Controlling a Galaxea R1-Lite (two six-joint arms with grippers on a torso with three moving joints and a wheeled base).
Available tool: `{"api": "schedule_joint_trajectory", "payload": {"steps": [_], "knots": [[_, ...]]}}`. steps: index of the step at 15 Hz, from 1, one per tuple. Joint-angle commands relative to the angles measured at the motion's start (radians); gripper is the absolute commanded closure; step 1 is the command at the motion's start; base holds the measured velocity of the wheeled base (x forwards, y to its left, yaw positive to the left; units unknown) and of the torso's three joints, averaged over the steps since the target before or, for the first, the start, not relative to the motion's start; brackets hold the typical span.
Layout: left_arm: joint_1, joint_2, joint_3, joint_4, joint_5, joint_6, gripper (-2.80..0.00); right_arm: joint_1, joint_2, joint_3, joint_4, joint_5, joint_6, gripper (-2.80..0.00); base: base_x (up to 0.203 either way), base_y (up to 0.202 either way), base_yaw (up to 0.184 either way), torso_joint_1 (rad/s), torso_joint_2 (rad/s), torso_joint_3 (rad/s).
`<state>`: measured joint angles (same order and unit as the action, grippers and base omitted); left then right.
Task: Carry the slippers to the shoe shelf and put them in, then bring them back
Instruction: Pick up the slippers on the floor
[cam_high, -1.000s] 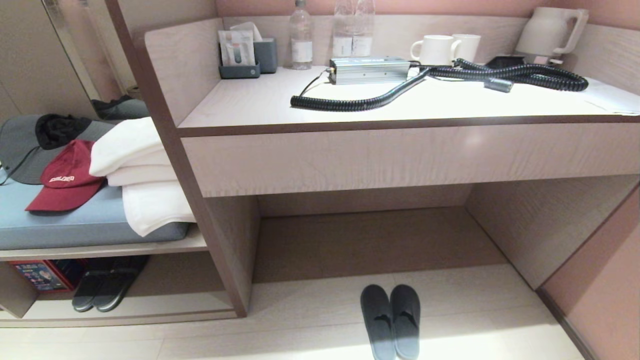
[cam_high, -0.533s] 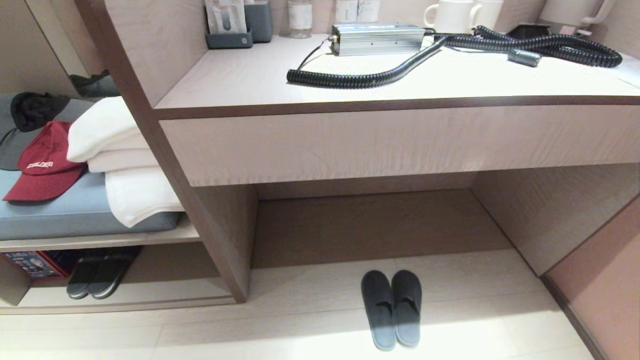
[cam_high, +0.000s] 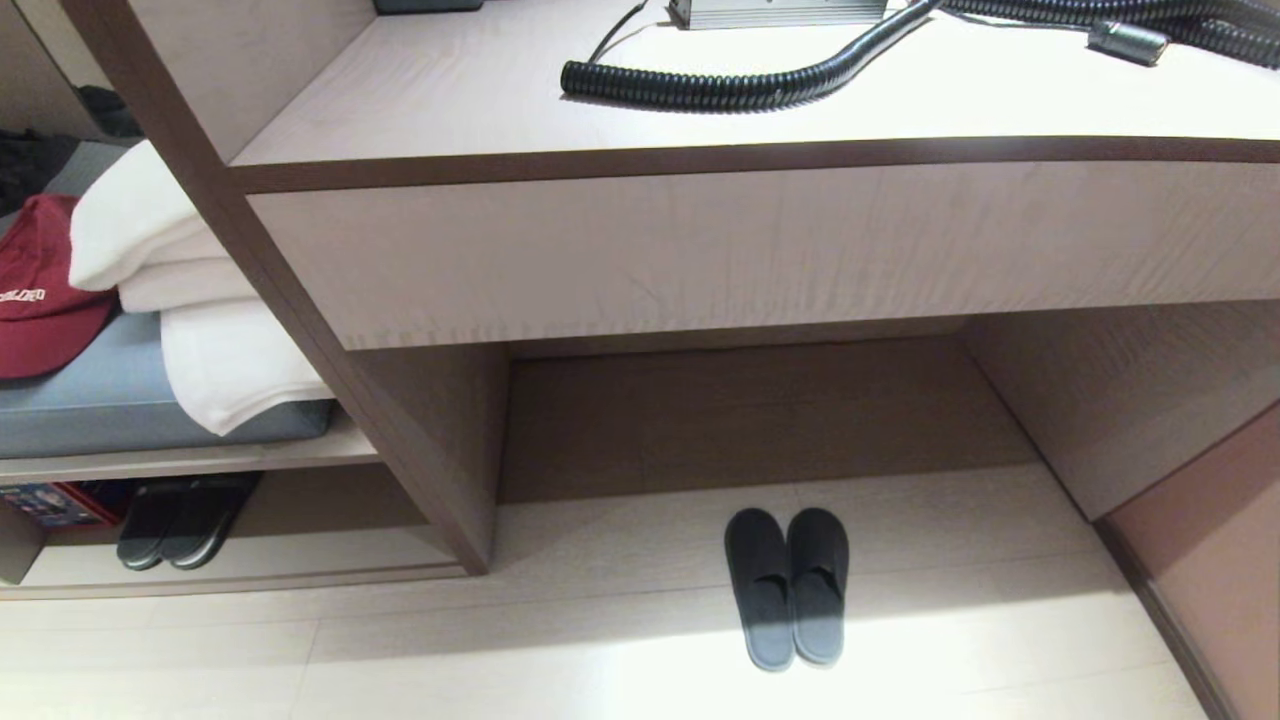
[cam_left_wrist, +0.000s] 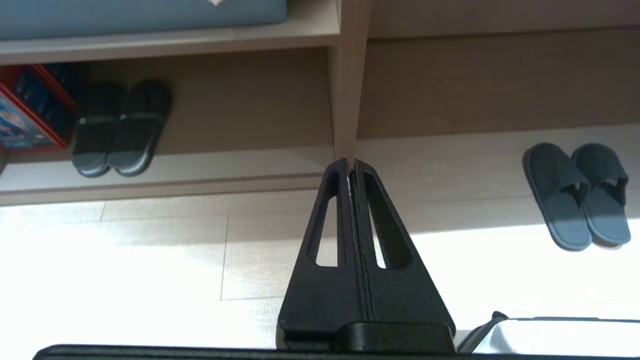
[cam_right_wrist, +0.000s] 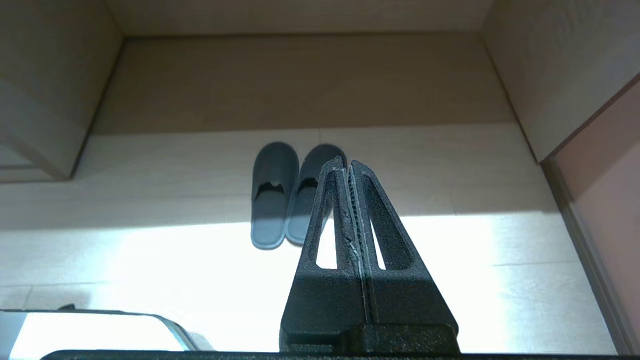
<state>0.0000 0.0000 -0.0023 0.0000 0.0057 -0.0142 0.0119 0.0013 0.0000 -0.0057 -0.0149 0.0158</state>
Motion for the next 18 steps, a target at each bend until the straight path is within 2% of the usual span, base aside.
{"api": "schedule_joint_trajectory", "payload": {"steps": [1,18], "knots": [[0.002,0.000,-0.001,0.000,0.000,0.000,0.00,0.000,0.000,0.000,0.000,0.000,0.000,0.00,0.000,0.000,0.000,-0.002,0.01,-0.202],[0.001,0.000,-0.005,0.017,0.002,-0.001,0.00,0.000,0.000,0.000,-0.002,0.001,-0.002,0.00,0.000,0.000,0.000,0.002,0.00,-0.199]]}}
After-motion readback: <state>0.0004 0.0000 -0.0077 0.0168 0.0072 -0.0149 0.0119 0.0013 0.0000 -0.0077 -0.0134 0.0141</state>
